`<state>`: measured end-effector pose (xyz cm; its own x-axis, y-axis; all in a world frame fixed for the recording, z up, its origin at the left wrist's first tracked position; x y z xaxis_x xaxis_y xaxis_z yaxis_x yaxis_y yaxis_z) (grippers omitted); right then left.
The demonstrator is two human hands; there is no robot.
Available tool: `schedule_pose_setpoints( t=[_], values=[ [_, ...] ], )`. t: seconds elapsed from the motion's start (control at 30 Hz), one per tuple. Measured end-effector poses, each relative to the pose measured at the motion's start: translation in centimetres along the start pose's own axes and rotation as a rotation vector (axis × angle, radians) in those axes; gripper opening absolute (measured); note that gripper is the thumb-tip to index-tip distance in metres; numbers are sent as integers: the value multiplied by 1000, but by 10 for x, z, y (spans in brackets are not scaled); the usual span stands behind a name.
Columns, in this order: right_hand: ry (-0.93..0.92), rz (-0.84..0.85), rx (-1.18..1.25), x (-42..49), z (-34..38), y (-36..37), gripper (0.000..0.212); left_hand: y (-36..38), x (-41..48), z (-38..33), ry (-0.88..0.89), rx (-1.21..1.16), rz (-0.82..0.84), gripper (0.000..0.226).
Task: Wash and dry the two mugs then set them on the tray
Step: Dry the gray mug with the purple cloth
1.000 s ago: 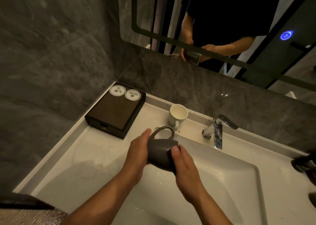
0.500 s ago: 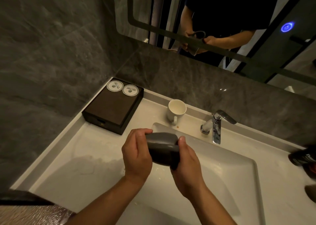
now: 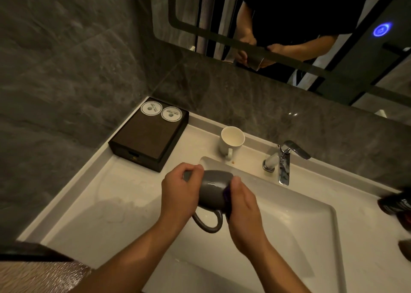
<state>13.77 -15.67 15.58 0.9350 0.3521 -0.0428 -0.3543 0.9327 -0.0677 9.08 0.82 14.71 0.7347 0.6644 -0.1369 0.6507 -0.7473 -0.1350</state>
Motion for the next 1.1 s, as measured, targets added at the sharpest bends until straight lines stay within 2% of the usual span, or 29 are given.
schedule_pose_setpoints(
  t=[0.07,0.1,0.13,0.17,0.27,0.3,0.33,0.47,0.57,0.63,0.67,0.7,0.73,0.77,0.87,0.9,0.93,1.0,1.1],
  values=[
    [229,28,200,6,-13,-1,38,1,-13,-22,309,82,21,13],
    [259,37,226,8,-12,-1,34,3,-16,-25,369,79,40,17],
    [211,38,192,8,-6,-1,32,3,-15,-22,324,39,51,17],
    [97,39,91,9,3,-2,34,2,-9,-15,161,-54,47,16],
    [-262,138,-270,-1,27,11,32,20,-10,32,-634,-581,120,28],
    [-314,198,-343,-7,26,18,32,22,-14,36,-746,-630,122,31],
    [-337,225,-373,-9,24,23,32,23,-14,38,-772,-632,107,33],
    [-300,90,-237,-8,29,17,23,14,-11,32,-562,-541,-50,18],
    [-173,5,-112,-1,28,5,43,-4,-13,2,-151,-310,-105,24],
    [43,36,97,7,16,1,36,-9,-20,-22,180,-169,-68,28],
    [152,56,194,9,10,1,33,-7,-24,-28,287,-123,-23,28],
    [187,64,226,10,8,0,33,-4,-25,-30,313,-104,25,27],
    [152,63,188,11,11,-1,34,0,-22,-27,257,-121,75,27],
    [45,55,63,11,19,-4,36,4,-17,-20,121,-172,125,28],
    [-329,131,-370,2,35,3,46,27,-17,21,-648,-513,353,48],
    [-400,182,-470,-3,32,9,50,31,-22,26,-797,-566,406,54],
    [-454,219,-555,-7,28,13,57,30,-23,28,-850,-570,409,54],
    [-520,212,-635,-11,25,14,62,24,-19,30,-791,-499,312,45],
    [-461,113,-404,-10,30,9,40,23,-17,25,-644,-455,182,32]
  ],
)
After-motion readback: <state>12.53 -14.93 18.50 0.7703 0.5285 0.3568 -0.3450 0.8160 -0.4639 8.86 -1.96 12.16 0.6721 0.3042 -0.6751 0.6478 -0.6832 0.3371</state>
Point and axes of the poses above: each hand's wrist, its own x-axis towards the middle knuckle, its own y-axis out of the palm, z = x × y, the point moved 9 cm from there along x, towards the middle knuckle, and after that the axes turned 5 degrees about -y, right-handed, at the moved point
